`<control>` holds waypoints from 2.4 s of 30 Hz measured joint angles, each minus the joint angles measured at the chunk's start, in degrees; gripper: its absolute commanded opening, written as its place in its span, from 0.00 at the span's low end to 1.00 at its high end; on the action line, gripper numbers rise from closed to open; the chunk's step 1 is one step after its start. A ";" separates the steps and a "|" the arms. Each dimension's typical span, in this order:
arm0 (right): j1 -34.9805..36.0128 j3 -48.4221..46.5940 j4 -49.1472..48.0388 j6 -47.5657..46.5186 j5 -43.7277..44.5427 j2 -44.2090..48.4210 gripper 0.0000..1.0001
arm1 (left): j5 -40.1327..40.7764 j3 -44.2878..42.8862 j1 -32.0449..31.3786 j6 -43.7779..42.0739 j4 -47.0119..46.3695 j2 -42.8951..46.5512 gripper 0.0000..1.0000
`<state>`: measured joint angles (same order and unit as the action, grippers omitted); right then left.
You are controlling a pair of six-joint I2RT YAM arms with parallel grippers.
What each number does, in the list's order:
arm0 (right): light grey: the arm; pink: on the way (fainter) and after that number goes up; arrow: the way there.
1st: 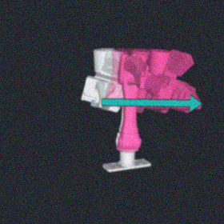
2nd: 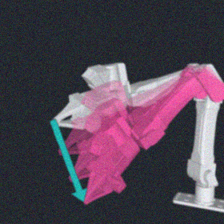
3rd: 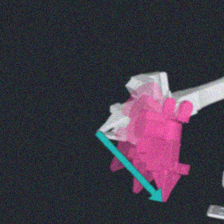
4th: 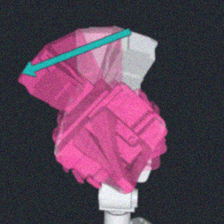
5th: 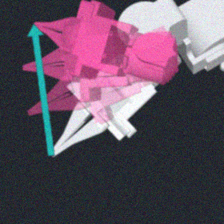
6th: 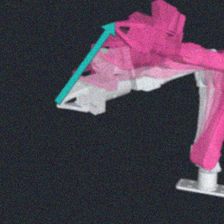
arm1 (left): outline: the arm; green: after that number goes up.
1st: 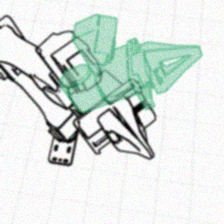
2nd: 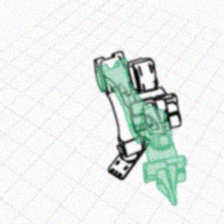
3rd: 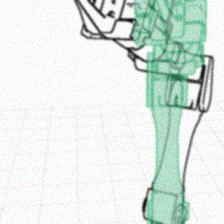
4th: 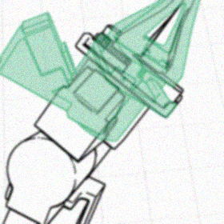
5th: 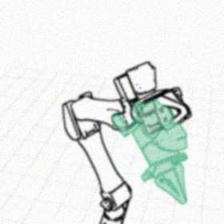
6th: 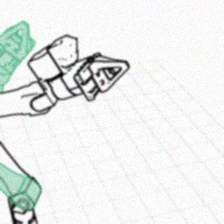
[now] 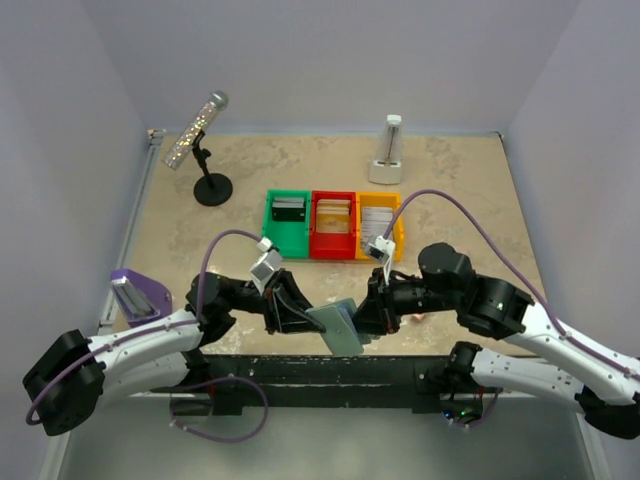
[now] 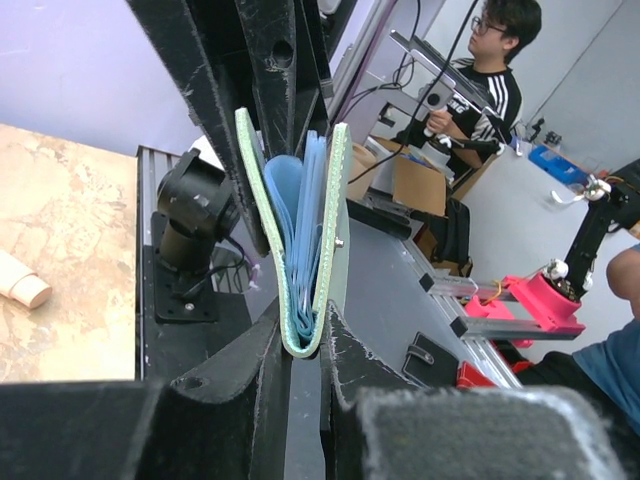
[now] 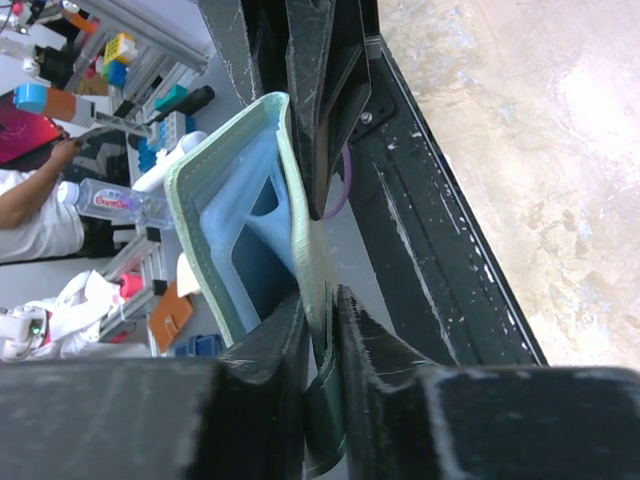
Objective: Take the credit cards out of the card holder
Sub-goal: Open the card holder, then place the card holder at the center of the board.
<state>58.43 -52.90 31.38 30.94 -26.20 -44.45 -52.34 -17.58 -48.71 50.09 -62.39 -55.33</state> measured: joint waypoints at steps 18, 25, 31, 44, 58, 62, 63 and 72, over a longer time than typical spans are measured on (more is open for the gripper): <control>0.00 -4.79 8.66 -2.75 6.05 1.11 0.00 | 9.11 0.24 0.00 -3.58 9.29 6.01 0.58; 0.00 -9.35 12.92 -4.13 13.46 0.59 0.00 | 10.71 1.33 0.00 2.71 1.75 1.31 1.00; 0.00 -10.95 15.47 -4.44 19.71 -1.38 0.00 | 11.98 1.57 0.00 6.54 -3.93 -1.46 1.00; 0.00 -11.08 16.55 -3.91 26.77 -2.03 0.00 | 16.17 1.51 0.00 6.19 -2.32 -3.02 0.93; 0.00 -5.92 12.41 0.83 26.08 -0.04 0.00 | 20.98 1.57 -0.24 2.19 5.22 -0.66 0.77; 0.00 -5.27 10.88 2.19 24.94 0.24 0.00 | 21.77 1.55 -0.61 1.11 7.74 -0.81 0.68; 0.00 -5.14 10.49 2.51 24.81 0.28 0.00 | 22.01 1.55 -0.61 1.03 8.26 -0.87 0.66; 0.00 -3.45 8.24 3.61 23.43 0.37 0.00 | 23.23 1.55 -0.61 -1.03 12.37 -0.72 0.30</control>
<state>58.43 -56.36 39.62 34.54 -2.76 -44.07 -29.10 -16.03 -49.32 49.06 -50.02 -56.05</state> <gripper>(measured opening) 0.041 0.458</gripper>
